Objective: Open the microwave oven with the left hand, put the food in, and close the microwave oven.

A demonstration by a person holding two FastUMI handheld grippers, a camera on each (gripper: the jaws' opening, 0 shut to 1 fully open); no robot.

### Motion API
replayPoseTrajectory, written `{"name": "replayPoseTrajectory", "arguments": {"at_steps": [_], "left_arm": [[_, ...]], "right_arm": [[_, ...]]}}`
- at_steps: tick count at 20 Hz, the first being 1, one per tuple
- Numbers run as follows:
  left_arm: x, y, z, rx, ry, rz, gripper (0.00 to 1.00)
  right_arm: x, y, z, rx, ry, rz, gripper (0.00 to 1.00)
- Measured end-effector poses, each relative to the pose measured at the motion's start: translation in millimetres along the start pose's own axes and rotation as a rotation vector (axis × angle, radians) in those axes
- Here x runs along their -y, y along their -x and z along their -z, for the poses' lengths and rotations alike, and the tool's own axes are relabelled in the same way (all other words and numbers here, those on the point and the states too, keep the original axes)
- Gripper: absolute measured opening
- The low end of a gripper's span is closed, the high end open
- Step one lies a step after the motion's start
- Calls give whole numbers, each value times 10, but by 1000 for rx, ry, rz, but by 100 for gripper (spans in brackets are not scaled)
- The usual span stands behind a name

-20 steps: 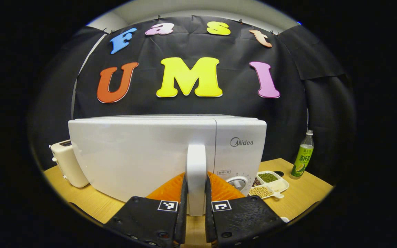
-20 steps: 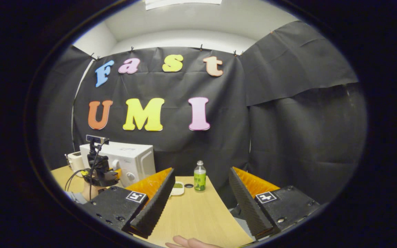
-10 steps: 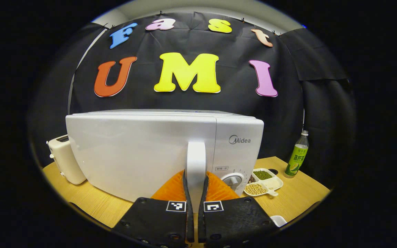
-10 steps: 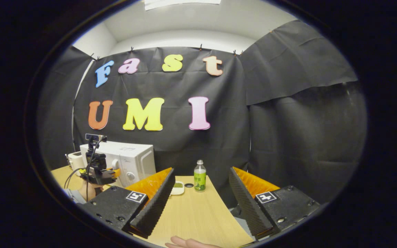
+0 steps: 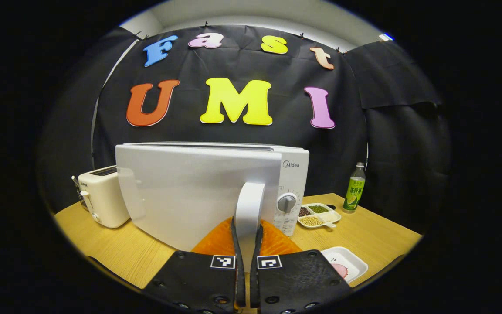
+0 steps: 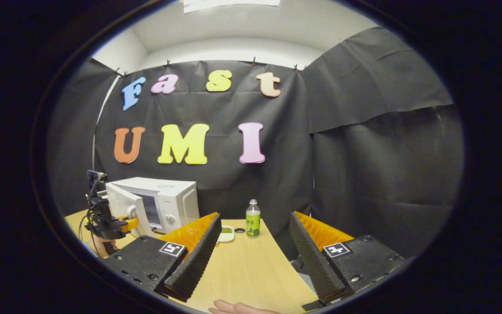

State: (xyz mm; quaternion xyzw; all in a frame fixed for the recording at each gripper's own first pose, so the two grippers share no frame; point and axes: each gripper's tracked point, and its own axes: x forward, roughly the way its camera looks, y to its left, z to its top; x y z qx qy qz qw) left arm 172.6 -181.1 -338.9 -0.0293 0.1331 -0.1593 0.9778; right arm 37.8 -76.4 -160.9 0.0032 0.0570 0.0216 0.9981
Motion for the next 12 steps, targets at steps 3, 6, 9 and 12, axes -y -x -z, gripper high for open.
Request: {"name": "replayPoseTrajectory", "arguments": {"at_steps": [3, 6, 9, 12], "left_arm": [[-147, 274, 26, 1, -14, -6, 4], [-325, 562, 56, -6, -3, -5, 4], [-566, 852, 88, -9, -13, -20, 4], [-995, 1232, 114, -8, -4, -94, 4]], "right_arm": [[-30, 167, 5, -22, -5, 7, 100], [-136, 327, -61, -25, -17, -16, 96], [-198, 403, -85, -13, -3, -23, 96], [-314, 431, -71, -12, 6, -40, 96]]}}
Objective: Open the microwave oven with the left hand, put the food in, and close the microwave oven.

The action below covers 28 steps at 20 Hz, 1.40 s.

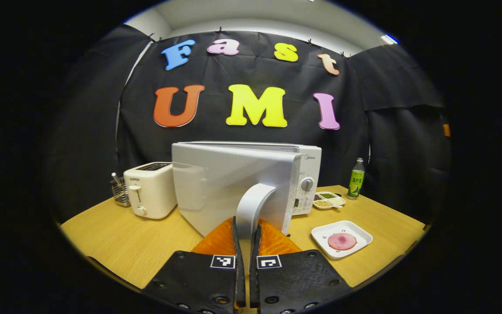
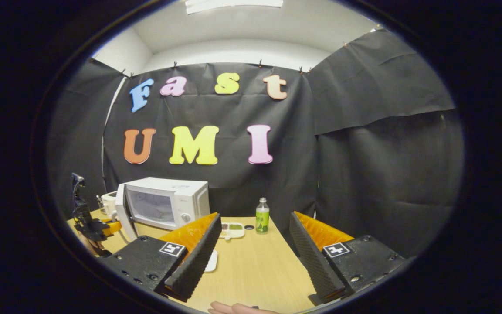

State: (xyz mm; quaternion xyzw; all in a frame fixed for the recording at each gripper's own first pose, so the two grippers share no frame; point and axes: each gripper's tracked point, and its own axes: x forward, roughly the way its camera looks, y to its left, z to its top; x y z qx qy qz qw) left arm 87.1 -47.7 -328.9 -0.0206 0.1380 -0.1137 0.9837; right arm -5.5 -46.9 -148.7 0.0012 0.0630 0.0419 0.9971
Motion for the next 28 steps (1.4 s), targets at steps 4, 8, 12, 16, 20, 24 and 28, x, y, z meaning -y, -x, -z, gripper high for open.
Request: {"name": "replayPoseTrajectory", "arguments": {"at_steps": [4, 8, 12, 16, 20, 24, 28], "left_arm": [[-800, 751, 15, 15, 70, -194, 83], [-1254, 1243, -117, 23, 44, -269, 95], [-1311, 1387, -424, 44, 34, -273, 95], [-1191, 1419, -806, 68, -16, -252, 95], [-1128, 1387, -1168, 109, -34, -262, 95], [-978, 1333, -1376, 107, -34, -263, 95], [-850, 1245, -1461, 111, -17, -236, 95]], "right_arm": [[-250, -54, 102, -22, 14, -45, 100], [-485, -271, 135, -43, 47, -75, 96], [-638, -558, 116, -82, 62, -84, 96], [-716, -867, 107, -127, 78, -85, 96], [-753, -1229, 213, -201, 85, -107, 100], [-666, -1647, 489, -337, 97, -109, 100], [-699, -1984, 870, -489, 47, -151, 94]]}}
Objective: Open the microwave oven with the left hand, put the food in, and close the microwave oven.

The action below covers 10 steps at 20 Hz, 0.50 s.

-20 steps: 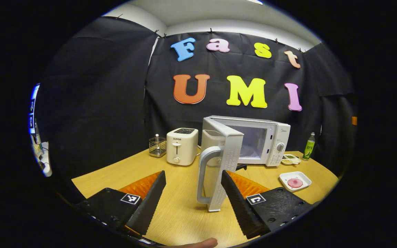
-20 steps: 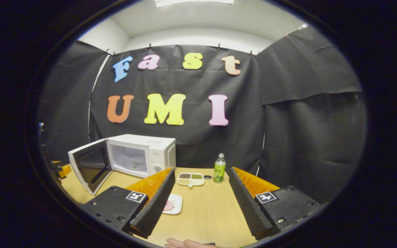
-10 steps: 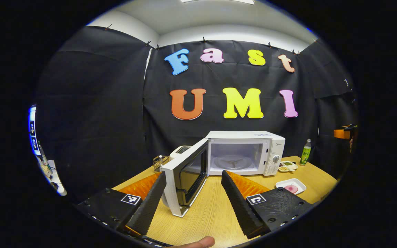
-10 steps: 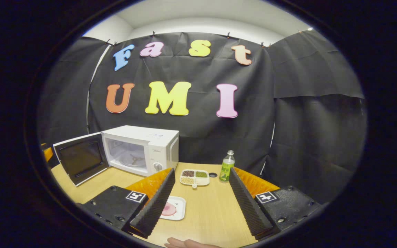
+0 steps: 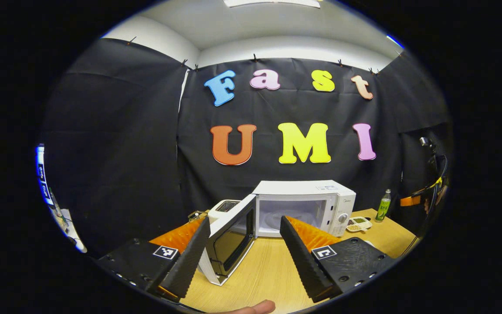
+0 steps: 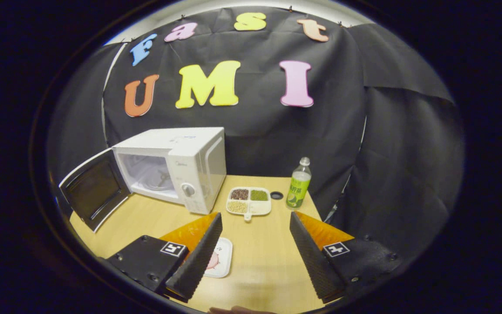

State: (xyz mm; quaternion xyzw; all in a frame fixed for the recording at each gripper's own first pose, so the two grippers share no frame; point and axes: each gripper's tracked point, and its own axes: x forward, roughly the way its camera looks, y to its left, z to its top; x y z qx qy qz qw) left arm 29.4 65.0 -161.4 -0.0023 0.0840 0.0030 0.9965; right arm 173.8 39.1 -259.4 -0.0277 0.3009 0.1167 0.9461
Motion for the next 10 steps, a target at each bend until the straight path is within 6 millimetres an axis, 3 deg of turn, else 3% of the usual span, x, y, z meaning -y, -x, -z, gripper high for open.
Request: {"name": "replayPoseTrajectory", "arguments": {"at_steps": [1, 2, 3, 4, 7, 8, 9, 10], "left_arm": [[14, -21, -8, 1, -6, -3, 95], [19, -44, -15, 3, -16, -10, 95], [53, -71, -4, 1, -27, -12, 84], [97, -85, 14, -6, -28, -14, 95], [262, -123, 39, -23, -21, 15, 95], [305, -126, 38, -24, -21, 25, 84], [346, -125, 19, -19, -20, 32, 95], [375, -119, -2, -11, -16, 32, 84]], "right_arm": [[-4, -127, 102, -51, -2, -14, 99], [-24, -253, 182, -97, -3, -29, 92], [-52, -372, 301, -155, -6, -48, 91], [-75, -480, 416, -208, -19, -63, 98], [-171, -702, 837, -373, -67, -113, 95], [-217, -779, 957, -424, -86, -135, 92], [-257, -845, 1042, -462, -96, -155, 89], [-303, -917, 1148, -514, -102, -177, 74]]}}
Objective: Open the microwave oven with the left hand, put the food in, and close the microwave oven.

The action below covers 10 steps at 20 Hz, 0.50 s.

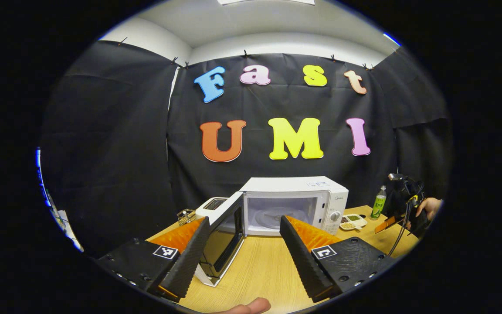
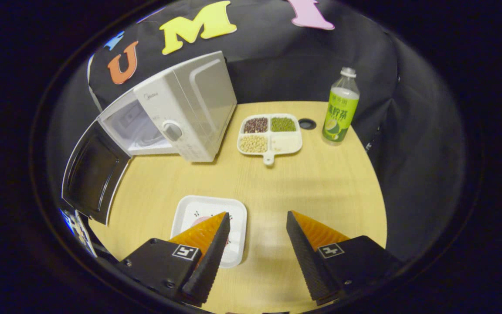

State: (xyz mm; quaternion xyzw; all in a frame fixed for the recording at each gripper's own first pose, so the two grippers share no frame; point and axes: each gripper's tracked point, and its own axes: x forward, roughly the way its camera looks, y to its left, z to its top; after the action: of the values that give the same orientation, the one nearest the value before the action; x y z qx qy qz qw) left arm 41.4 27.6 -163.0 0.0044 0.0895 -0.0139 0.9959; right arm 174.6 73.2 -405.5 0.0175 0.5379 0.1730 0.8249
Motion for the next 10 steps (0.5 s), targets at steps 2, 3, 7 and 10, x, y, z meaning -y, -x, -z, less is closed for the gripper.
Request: {"name": "replayPoseTrajectory", "arguments": {"at_steps": [2, 3, 7, 10], "left_arm": [[53, 2, 9, 2, 11, -2, 95], [95, 1, 36, -4, 12, 3, 95], [166, 5, 108, -20, -9, 11, 95], [134, 9, 109, -15, -32, -4, 95]], "right_arm": [[-101, -159, 112, -85, -2, -51, 65], [-138, -222, 195, -131, 3, -75, 63], [-219, -391, 400, -260, -17, -126, 46], [-180, -479, 485, -323, -29, -118, 31]]}}
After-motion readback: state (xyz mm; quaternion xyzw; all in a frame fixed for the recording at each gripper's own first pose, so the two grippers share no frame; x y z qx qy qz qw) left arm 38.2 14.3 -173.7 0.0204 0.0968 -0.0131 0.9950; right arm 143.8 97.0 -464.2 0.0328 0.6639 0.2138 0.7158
